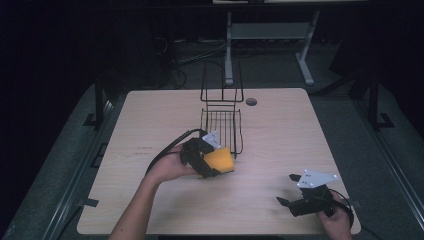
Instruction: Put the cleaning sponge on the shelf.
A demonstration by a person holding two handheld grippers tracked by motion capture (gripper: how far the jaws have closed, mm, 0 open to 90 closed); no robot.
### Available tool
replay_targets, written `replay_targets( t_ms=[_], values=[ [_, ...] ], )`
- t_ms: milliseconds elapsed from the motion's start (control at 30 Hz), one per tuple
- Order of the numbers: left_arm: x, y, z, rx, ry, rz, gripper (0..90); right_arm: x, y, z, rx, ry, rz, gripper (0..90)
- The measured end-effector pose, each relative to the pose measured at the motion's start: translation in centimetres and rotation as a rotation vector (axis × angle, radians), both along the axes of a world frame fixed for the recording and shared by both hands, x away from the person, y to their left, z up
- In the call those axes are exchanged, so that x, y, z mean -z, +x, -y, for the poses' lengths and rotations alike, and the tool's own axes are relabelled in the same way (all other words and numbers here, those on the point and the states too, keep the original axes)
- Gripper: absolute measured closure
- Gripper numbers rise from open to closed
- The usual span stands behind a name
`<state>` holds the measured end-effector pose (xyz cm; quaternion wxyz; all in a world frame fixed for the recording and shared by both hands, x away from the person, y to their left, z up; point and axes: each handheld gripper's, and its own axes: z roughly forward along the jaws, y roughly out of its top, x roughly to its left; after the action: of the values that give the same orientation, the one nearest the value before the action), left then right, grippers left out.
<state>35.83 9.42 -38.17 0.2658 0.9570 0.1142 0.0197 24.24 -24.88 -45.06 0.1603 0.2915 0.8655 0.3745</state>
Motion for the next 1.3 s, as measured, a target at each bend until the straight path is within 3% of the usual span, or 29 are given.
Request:
replay_targets(
  t_ms=[600,767,900,1300],
  values=[
    [-0.6,2.8,0.7,0.021,0.054,0.015,21.7,-0.1,0.1,0.1,0.003,0.006,0.006,13.8],
    [-0.5,3.5,1.0,0.017,0.039,0.006,21.7,-0.1,0.1,0.2,0.005,0.009,0.005,13.8],
    [-0.4,4.2,1.1,0.018,0.061,0.007,21.7,-0.1,0.1,0.3,0.008,0.009,0.002,13.8],
    [-0.3,6.1,1.7,0.035,0.076,0.021,21.7,-0.1,0.1,0.5,0.011,0.006,0.006,13.8]
  ],
)
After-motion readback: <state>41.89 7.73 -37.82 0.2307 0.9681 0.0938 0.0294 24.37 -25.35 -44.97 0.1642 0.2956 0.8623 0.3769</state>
